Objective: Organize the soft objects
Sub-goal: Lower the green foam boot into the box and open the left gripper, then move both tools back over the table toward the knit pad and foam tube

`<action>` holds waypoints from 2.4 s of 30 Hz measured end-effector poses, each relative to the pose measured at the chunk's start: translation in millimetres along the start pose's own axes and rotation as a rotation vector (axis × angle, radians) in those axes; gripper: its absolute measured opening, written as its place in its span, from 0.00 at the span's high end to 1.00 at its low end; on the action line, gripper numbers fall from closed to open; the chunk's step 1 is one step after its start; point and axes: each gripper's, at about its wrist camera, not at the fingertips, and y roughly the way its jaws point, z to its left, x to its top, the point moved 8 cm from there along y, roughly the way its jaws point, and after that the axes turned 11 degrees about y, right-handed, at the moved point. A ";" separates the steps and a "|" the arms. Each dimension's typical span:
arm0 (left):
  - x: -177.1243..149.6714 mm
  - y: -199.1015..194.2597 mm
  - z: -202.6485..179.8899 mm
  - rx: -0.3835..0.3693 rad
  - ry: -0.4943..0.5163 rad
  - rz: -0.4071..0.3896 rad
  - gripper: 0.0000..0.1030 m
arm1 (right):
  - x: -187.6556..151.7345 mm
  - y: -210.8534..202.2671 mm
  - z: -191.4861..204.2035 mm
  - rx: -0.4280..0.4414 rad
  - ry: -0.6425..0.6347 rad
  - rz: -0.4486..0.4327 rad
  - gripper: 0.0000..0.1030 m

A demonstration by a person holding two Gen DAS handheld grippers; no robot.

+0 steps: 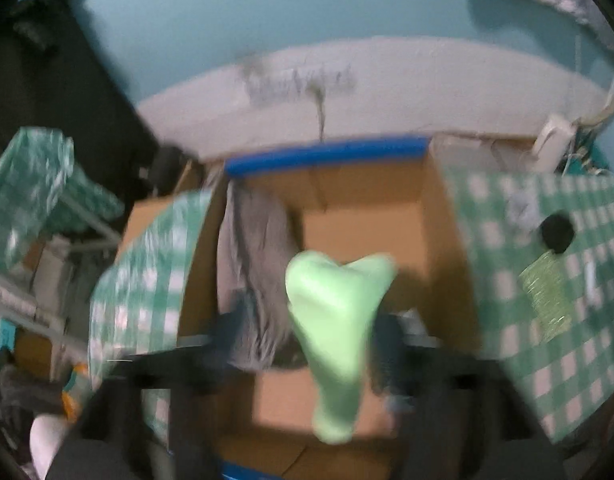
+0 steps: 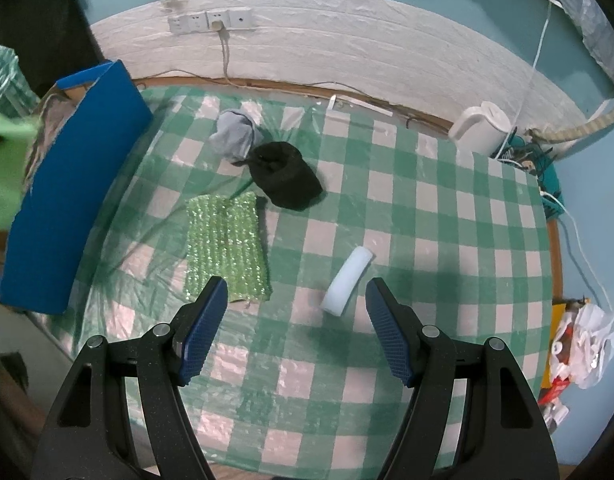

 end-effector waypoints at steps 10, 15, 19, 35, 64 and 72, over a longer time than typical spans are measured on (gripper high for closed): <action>-26.8 15.1 11.7 -0.179 -0.163 0.087 0.19 | 4.5 -1.9 22.2 0.007 -0.047 -0.005 0.31; -22.7 4.7 5.2 -0.163 -0.138 0.053 0.19 | 1.0 0.1 21.4 -0.004 -0.052 0.004 0.31; -14.5 1.5 -5.0 -0.163 -0.095 0.038 0.19 | 0.6 0.1 16.4 -0.011 -0.044 0.003 0.30; 18.5 -21.0 -105.9 -0.224 0.083 -0.011 0.19 | 9.2 23.7 -25.4 -0.045 0.045 0.034 0.30; 27.5 53.8 -241.8 -0.296 0.197 0.161 0.19 | 6.9 106.5 -65.9 -0.037 0.173 0.160 0.30; 25.4 67.4 -257.7 -0.300 0.220 0.205 0.19 | 7.5 118.6 -73.1 -0.045 0.171 0.137 0.41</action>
